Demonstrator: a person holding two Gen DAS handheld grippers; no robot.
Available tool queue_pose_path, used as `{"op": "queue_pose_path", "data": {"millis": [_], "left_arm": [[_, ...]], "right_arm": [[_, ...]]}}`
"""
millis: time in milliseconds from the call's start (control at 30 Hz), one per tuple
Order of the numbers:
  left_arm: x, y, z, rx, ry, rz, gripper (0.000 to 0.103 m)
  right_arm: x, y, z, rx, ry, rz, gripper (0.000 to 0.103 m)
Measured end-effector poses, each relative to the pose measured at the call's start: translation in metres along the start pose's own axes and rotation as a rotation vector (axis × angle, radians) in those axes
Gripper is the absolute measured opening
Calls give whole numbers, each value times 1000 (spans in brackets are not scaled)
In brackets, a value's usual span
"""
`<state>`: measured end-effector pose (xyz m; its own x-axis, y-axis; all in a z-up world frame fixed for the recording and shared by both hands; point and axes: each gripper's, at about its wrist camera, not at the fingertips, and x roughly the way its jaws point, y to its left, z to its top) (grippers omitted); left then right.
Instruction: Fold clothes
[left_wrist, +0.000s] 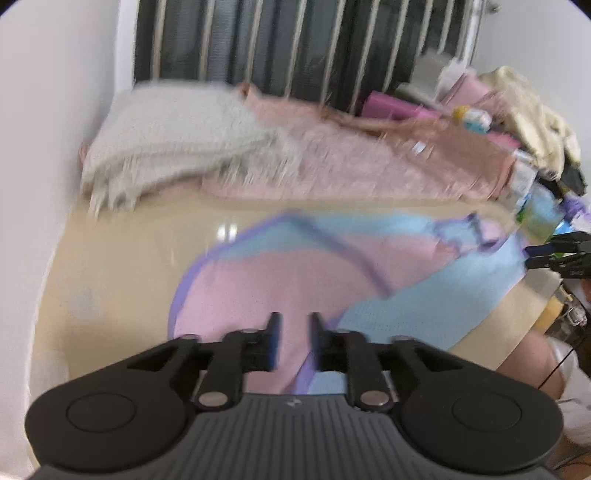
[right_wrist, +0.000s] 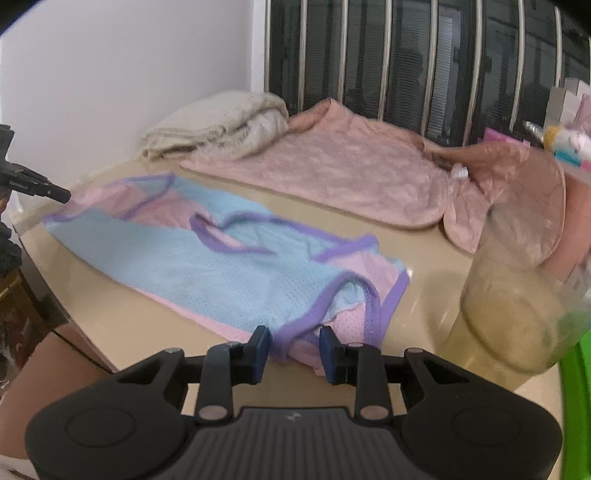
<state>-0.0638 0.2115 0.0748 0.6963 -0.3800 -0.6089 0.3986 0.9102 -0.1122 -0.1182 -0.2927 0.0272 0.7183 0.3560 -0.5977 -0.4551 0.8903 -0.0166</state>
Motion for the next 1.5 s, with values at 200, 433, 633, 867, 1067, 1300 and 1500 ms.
{"op": "queue_pose_path", "data": {"millis": [200, 433, 633, 867, 1067, 1300, 1500], "left_arm": [[55, -26, 72, 109, -6, -3, 72], [157, -25, 104, 188, 164, 29, 73], [186, -6, 96, 157, 213, -29, 72], [173, -10, 84, 203, 168, -37, 5], [129, -27, 74, 239, 54, -3, 4], [74, -51, 28, 275, -8, 79, 4], [68, -38, -10, 163, 93, 164, 19]], "right_arm": [[36, -3, 72, 13, -48, 95, 42], [139, 5, 142, -89, 167, 185, 44], [185, 17, 147, -164, 274, 179, 41], [185, 22, 143, -169, 263, 214, 3], [152, 40, 146, -195, 152, 160, 1], [73, 80, 113, -339, 16, 69, 0], [69, 110, 64, -393, 119, 173, 3]]}}
